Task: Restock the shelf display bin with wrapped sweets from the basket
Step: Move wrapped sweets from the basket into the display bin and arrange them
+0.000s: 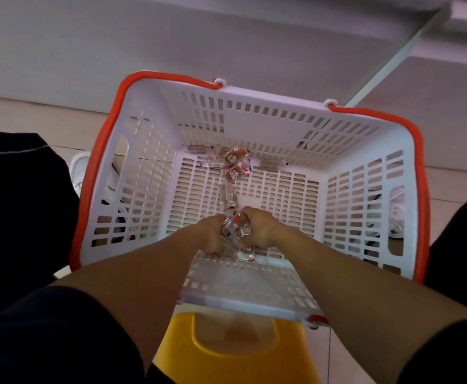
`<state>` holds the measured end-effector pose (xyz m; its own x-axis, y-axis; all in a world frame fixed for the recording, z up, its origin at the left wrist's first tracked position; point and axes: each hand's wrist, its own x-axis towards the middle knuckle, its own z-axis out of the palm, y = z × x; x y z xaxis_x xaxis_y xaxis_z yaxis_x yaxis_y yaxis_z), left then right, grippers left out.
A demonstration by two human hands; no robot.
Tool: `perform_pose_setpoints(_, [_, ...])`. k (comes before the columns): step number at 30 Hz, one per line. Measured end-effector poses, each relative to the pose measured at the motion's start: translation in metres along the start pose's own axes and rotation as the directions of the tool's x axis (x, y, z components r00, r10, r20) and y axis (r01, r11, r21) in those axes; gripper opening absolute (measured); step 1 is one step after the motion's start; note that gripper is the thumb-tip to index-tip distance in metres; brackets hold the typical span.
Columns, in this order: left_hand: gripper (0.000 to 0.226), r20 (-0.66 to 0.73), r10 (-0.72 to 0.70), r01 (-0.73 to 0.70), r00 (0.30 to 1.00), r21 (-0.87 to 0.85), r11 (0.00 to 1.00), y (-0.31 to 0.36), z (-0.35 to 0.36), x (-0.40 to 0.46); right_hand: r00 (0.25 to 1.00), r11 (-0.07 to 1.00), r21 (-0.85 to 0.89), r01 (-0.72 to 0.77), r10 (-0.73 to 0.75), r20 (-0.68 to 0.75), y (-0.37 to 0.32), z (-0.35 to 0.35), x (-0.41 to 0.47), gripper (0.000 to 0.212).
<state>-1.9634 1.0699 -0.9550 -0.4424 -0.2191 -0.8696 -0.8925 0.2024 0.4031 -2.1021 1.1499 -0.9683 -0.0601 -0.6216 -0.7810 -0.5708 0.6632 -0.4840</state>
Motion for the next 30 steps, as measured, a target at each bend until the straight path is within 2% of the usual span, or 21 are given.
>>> perform_pose_setpoints(3, [0.042,-0.046,0.036,-0.046,0.998,-0.221,0.974,0.000,0.003,0.001,0.999,0.982,0.186,-0.035,0.038,-0.014,0.004,-0.006,-0.003,0.045])
perform_pose_setpoints(4, [0.035,-0.068,0.033,-0.054,0.997,-0.330,0.942,-0.001,0.001,0.001,0.998,0.946,0.316,-0.067,0.068,0.008,0.007,-0.008,-0.006,0.040])
perform_pose_setpoints(6, [0.026,-0.105,-0.004,-0.057,0.994,-0.572,0.818,-0.003,-0.003,0.001,0.991,0.802,0.581,-0.137,0.106,0.087,0.013,-0.014,-0.013,0.036])
perform_pose_setpoints(8, [0.033,-0.134,-0.038,-0.066,0.990,-0.693,0.718,-0.005,-0.009,0.004,0.983,0.659,0.732,-0.174,0.077,0.164,0.017,-0.019,-0.018,0.038])
perform_pose_setpoints(10, [0.050,-0.175,-0.043,-0.093,0.984,-0.698,0.710,-0.003,-0.015,0.004,0.979,0.562,0.807,-0.180,0.018,0.205,0.015,-0.023,-0.021,0.042])
perform_pose_setpoints(13, [0.088,-0.158,-0.044,-0.091,0.987,-0.752,0.653,0.005,-0.024,-0.002,0.981,0.456,0.877,-0.149,-0.044,0.189,0.006,-0.030,-0.026,0.038])
perform_pose_setpoints(15, [0.100,-0.147,-0.058,-0.087,0.987,-0.813,0.576,0.013,-0.029,-0.009,0.992,0.430,0.898,-0.098,-0.033,0.124,-0.001,-0.035,-0.032,0.031])
perform_pose_setpoints(16, [0.097,-0.161,-0.075,-0.097,0.984,-0.842,0.530,0.015,-0.032,-0.013,0.996,0.440,0.895,-0.066,-0.017,0.082,-0.004,-0.039,-0.036,0.032])
perform_pose_setpoints(18, [0.071,-0.185,-0.113,-0.123,0.976,-0.901,0.415,0.021,-0.039,-0.026,1.000,0.484,0.875,-0.005,-0.020,0.017,-0.011,-0.048,-0.048,0.037])
perform_pose_setpoints(20, [0.051,-0.188,-0.089,-0.138,0.978,-0.906,0.400,0.033,-0.043,-0.041,0.998,0.524,0.850,0.050,-0.047,-0.030,-0.020,-0.059,-0.061,0.037])
perform_pose_setpoints(22, [0.055,-0.160,0.031,-0.158,0.987,-0.888,0.432,0.047,-0.047,-0.052,0.993,0.524,0.843,0.118,-0.073,-0.094,-0.031,-0.069,-0.073,0.029])
perform_pose_setpoints(26, [0.077,-0.089,0.308,-0.203,0.947,-0.910,0.362,0.066,-0.051,-0.068,0.977,0.364,0.907,0.212,-0.094,-0.191,-0.047,-0.082,-0.092,0.014])
perform_pose_setpoints(30, [0.055,-0.105,0.399,-0.252,0.911,-0.908,0.335,0.064,-0.054,-0.079,0.960,0.388,0.878,0.279,-0.080,-0.270,-0.056,-0.087,-0.110,0.012])
